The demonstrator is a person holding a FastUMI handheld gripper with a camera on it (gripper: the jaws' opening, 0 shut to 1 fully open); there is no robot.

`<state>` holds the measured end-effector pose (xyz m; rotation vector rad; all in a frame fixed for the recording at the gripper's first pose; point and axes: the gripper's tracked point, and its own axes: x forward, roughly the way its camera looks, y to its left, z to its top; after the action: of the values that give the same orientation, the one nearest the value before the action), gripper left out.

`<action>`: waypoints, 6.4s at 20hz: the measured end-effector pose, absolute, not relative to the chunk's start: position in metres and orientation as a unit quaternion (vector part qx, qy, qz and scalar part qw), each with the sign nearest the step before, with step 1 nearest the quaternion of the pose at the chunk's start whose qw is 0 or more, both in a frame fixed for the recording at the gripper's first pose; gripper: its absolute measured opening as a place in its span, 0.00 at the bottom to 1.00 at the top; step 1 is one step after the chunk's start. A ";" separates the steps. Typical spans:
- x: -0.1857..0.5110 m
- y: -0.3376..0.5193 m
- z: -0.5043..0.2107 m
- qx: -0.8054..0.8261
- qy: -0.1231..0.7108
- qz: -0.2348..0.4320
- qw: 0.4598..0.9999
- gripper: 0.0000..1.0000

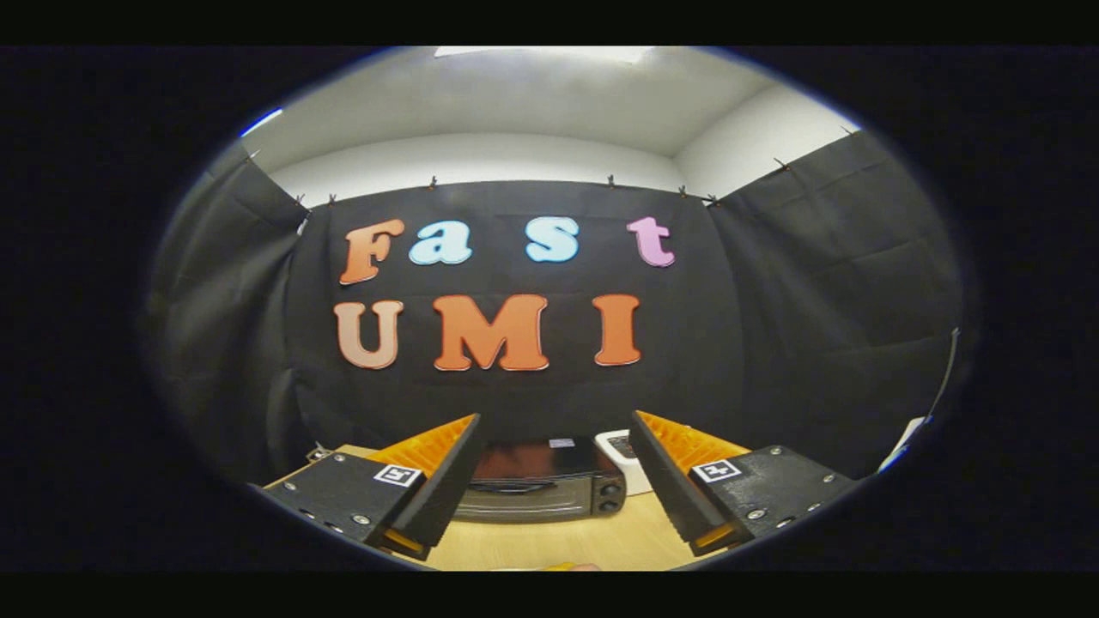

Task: Open the toaster oven, put the food inside, and close the toaster oven door.

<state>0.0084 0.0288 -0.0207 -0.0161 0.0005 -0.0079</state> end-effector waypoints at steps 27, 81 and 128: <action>0.147 0.077 -0.204 -0.048 0.155 0.048 0.986 0.99; -0.010 0.064 -0.386 -0.041 0.314 0.087 0.945 0.99; -0.141 0.031 -0.403 0.029 0.341 -0.104 0.934 0.40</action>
<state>-0.1409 0.0313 -0.4026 0.0596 0.6980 -0.2119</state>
